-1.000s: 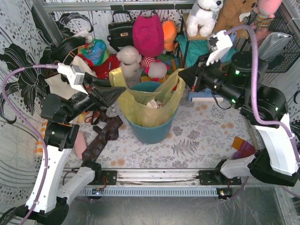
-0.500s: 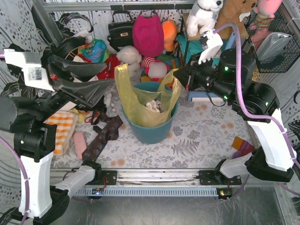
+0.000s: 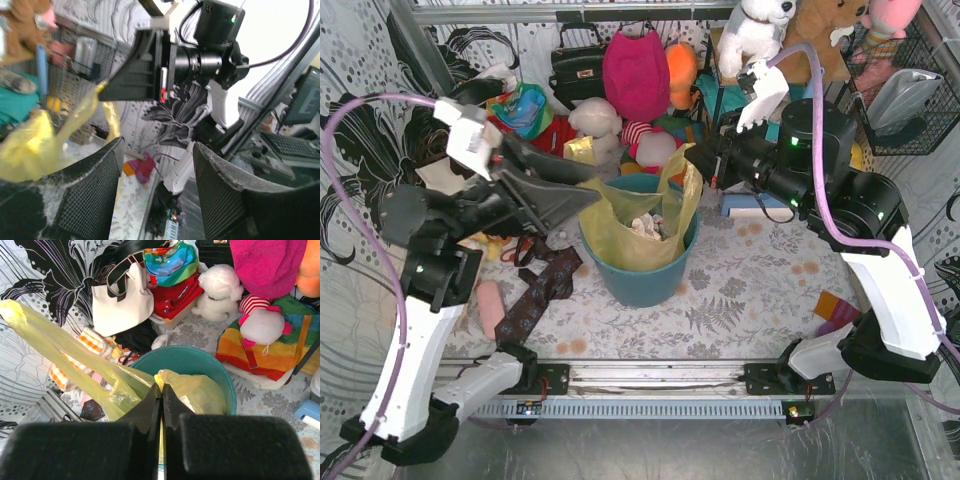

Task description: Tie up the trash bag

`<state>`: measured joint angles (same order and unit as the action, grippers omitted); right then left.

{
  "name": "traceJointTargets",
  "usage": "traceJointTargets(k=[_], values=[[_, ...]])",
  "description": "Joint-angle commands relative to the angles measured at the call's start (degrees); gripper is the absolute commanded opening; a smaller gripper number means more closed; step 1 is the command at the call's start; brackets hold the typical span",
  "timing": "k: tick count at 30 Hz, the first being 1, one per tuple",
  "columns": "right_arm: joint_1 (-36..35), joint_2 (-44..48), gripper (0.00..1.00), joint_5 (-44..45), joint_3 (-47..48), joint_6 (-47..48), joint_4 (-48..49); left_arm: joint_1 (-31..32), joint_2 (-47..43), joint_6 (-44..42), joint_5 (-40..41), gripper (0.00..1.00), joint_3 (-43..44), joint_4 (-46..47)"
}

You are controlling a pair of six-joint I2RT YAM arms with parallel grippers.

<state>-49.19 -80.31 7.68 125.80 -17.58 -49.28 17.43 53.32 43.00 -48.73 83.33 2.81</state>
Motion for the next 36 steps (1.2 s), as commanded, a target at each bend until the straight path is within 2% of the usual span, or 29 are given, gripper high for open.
traceJointTargets(k=[1, 5, 9, 12, 15, 17, 18, 23, 28, 36], values=[[0.06, -0.28, 0.00, -0.01, 1.83, -1.49, 1.43, 12.72, 0.82, -9.14, 9.46, 0.66, 0.04, -4.25], [0.06, 0.12, 0.00, 0.10, 1.59, -2.14, 1.11, 32.45, 5.01, -21.48, 25.77, 0.67, 3.40, -11.82], [0.08, 0.71, 0.00, 0.10, 1.56, -2.23, 0.79, 40.08, 5.76, -28.58, 38.36, 0.70, 1.93, -11.82], [0.06, 1.03, 0.00, -0.18, 1.78, -2.01, 0.27, 41.34, 5.42, -32.83, 45.17, 0.76, -2.74, -8.41], [0.07, 0.96, 0.00, -0.75, 2.53, -1.72, -1.18, 41.53, 6.27, -37.79, 45.99, 0.81, -5.39, -5.87], [0.08, 0.95, 0.00, -2.03, 2.82, -1.42, -2.21, 41.69, 6.34, -41.95, 44.85, 0.97, -7.97, -2.35], [0.06, 0.95, 0.00, -2.49, 2.94, -1.40, -2.70, 41.74, 6.09, -43.12, 44.88, 0.98, -9.72, 0.51], [0.09, 1.43, 0.00, -6.08, 2.85, -1.17, -4.58, 41.72, 5.42, -49.38, 45.45, 0.98, -15.12, 11.61], [0.07, 1.61, 0.00, -8.94, 2.98, -1.14, -6.26, 41.72, 8.08, -54.51, 44.45, 0.98, -14.76, 14.31], [0.06, 2.54, 0.00, -10.79, 1.95, -1.24, -7.26, 41.72, 10.45, -56.59, 42.81, 0.98, -14.34, 19.24]])
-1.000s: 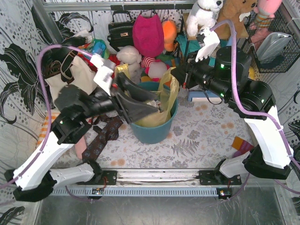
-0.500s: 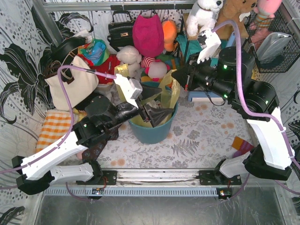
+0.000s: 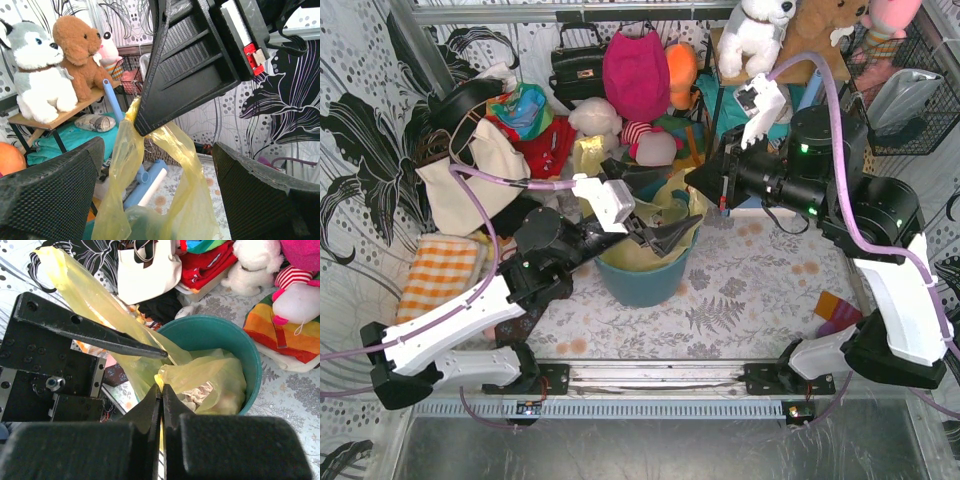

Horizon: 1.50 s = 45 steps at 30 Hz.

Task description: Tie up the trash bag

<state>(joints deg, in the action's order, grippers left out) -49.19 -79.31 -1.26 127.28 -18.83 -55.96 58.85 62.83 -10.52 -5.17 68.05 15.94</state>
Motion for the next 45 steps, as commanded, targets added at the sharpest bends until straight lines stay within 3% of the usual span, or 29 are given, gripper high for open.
traceJointTargets(k=[1, 16, 18, 21, 23, 28, 32, 33, 36, 38, 41, 45], values=[[0.06, 1.53, 0.00, -1.97, 0.65, 0.04, -0.63, 0.34, 1.36, -3.24, -0.84, 0.98, 1.36, 6.00], [0.06, 0.73, 0.00, -2.57, 2.10, -0.01, -0.63, 0.30, 6.02, -2.90, 1.49, 0.98, 4.78, 7.03], [0.06, 0.65, 0.00, -2.10, 2.57, -0.23, -0.84, 0.30, 5.46, -2.17, 3.29, 0.89, 4.20, 7.41], [0.07, 0.41, 0.00, -2.09, 3.03, -0.31, -0.72, 0.30, 4.50, -1.53, 4.44, 0.58, 3.38, 7.18], [0.06, 0.23, 0.00, -2.04, 3.20, -0.21, -0.75, 0.35, 4.00, -1.52, 4.55, 0.44, 3.08, 6.40], [0.06, -0.12, 0.00, -1.62, 3.45, -0.53, -0.38, 0.30, 3.03, -1.46, 3.27, 0.29, 2.88, 4.33], [0.06, 0.25, 0.00, -0.83, 3.02, -0.59, 0.54, 0.31, 2.44, -1.39, 1.22, 0.05, 3.22, 2.12], [0.06, 0.52, 0.07, -0.64, 2.79, -0.59, 0.84, 0.30, 2.32, -1.28, 0.64, 0.01, 3.23, 1.83], [0.06, 1.65, 0.40, 0.41, 2.22, 0.10, 1.87, 0.30, 1.85, -0.81, -1.01, 0.00, 2.82, 1.41], [0.06, 2.63, 0.50, 1.57, 1.99, 0.41, 2.55, 0.31, 1.77, -0.44, -2.69, 0.00, 2.77, 0.90], [0.06, 3.71, 0.51, 2.21, 1.50, 0.60, 3.56, 0.31, 1.86, 0.11, -4.96, 0.00, 3.50, -0.41], [0.06, 3.17, 0.43, 0.88, 1.86, 0.03, 3.00, 0.33, 1.54, 0.35, -4.55, 0.00, 2.99, 0.13]])
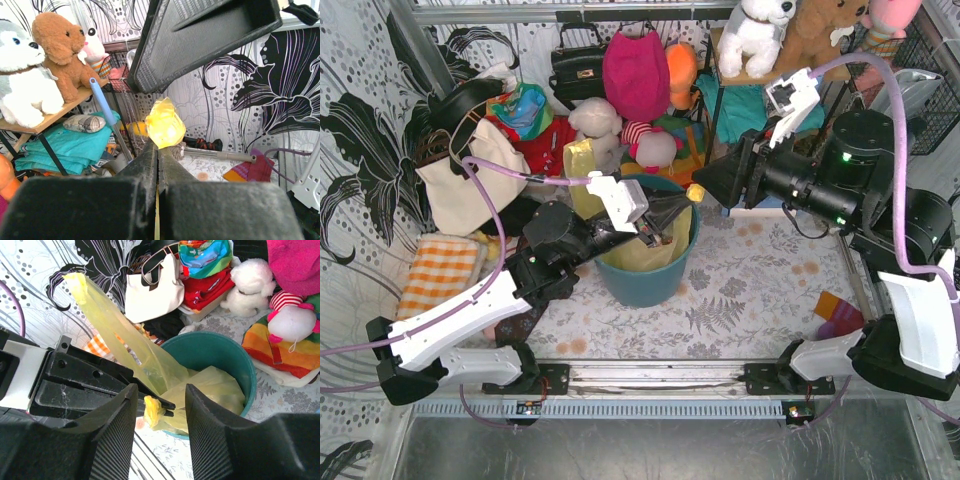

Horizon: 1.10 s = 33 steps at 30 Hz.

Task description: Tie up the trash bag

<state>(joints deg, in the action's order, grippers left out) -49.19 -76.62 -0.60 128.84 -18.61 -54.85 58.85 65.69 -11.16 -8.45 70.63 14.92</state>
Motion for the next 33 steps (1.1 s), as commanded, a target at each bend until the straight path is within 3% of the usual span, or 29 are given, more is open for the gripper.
traceJointTargets(k=[1, 10, 18, 21, 26, 30, 33], values=[[0.10, 0.36, 0.41, -0.14, 0.30, -0.36, 1.67, 0.30, -1.33, 1.00, -1.08, 0.00, 0.39, 1.24], [0.06, 0.25, 0.48, -1.85, -0.10, -1.38, -1.75, 0.30, -0.71, 0.87, 1.31, 0.00, 1.34, 1.03], [0.06, 0.54, 0.29, -1.35, -0.90, -1.84, -2.41, 0.31, -0.05, 0.68, 2.26, 0.00, 2.05, 0.79], [0.06, 0.62, 0.40, -1.47, -1.06, -1.87, -2.44, 0.35, -0.20, 0.63, 2.56, 0.00, 1.98, 0.81], [0.10, 0.35, 0.38, -2.34, -1.66, -2.05, -2.41, 0.31, -0.19, 0.75, 2.56, 0.00, 2.14, 0.91], [0.06, 0.32, 0.27, -2.12, -1.83, -2.24, -2.41, 0.31, -0.21, 0.68, 2.59, 0.00, 2.19, 0.91], [0.06, 0.33, 0.01, -1.96, -1.58, -2.18, -2.06, 0.36, -0.21, 0.71, 2.67, 0.01, 2.17, 0.86]])
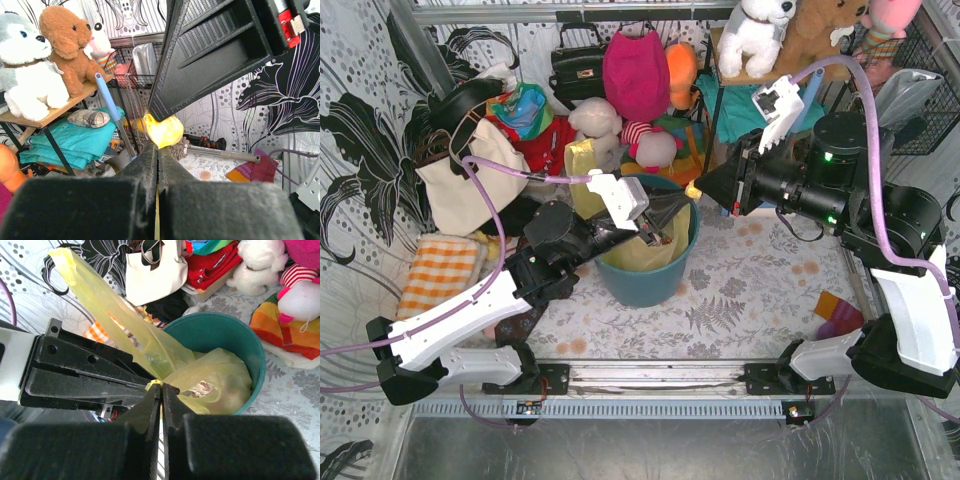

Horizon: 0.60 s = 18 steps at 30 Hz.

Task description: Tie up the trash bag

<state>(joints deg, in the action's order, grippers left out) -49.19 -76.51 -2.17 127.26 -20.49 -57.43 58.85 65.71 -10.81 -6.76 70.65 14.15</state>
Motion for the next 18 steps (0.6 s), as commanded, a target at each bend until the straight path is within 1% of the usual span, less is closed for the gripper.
traceJointTargets(k=[1, 2, 3, 4, 5, 6, 9, 12, 13, 15, 18], values=[[0.10, 0.22, 0.00, -0.25, 0.15, -0.41, 0.79, 0.31, -0.29, 0.43, 0.97, 0.11, 2.16, 1.46], [0.11, 0.22, 0.00, -0.20, 0.34, -0.50, 0.93, 0.30, -0.43, 0.32, 0.98, 0.30, 2.08, 1.39], [0.06, 0.27, 0.00, -0.28, 0.43, -0.47, 1.26, 0.32, -0.60, 0.24, 0.58, 0.47, 1.85, 1.68], [0.06, 0.30, 0.00, -0.28, 0.58, -0.52, 1.57, 0.35, -0.88, 0.18, 0.31, 0.59, 1.60, 2.25], [0.08, 0.31, 0.00, -0.21, 0.69, -0.47, 1.73, 0.32, -1.05, 0.22, 0.15, 0.67, 1.43, 2.73], [0.06, 0.19, 0.00, -0.23, 1.00, -0.45, 1.74, 0.31, -1.11, 0.42, 0.03, 0.71, 1.35, 3.16], [0.07, -0.24, 0.00, -0.40, 1.86, -0.38, 1.62, 0.30, -0.65, 1.03, -0.07, 0.73, 1.96, 4.01], [0.06, -0.64, 0.00, -0.81, 2.16, -0.25, 1.32, 0.31, 0.16, 1.07, 0.08, 0.72, 3.16, 3.69], [0.06, -0.73, 0.00, -0.81, 2.13, -0.25, 1.27, 0.30, 0.31, 1.13, 0.10, 0.69, 3.54, 3.69], [0.08, -0.75, 0.00, -0.75, 2.20, -0.26, 1.14, 0.30, 0.51, 1.27, -0.12, 0.59, 4.14, 3.69], [0.06, -0.66, 0.00, -0.56, 2.25, -0.16, 1.09, 0.35, 0.44, 1.59, -0.78, 0.51, 4.49, 3.59]])
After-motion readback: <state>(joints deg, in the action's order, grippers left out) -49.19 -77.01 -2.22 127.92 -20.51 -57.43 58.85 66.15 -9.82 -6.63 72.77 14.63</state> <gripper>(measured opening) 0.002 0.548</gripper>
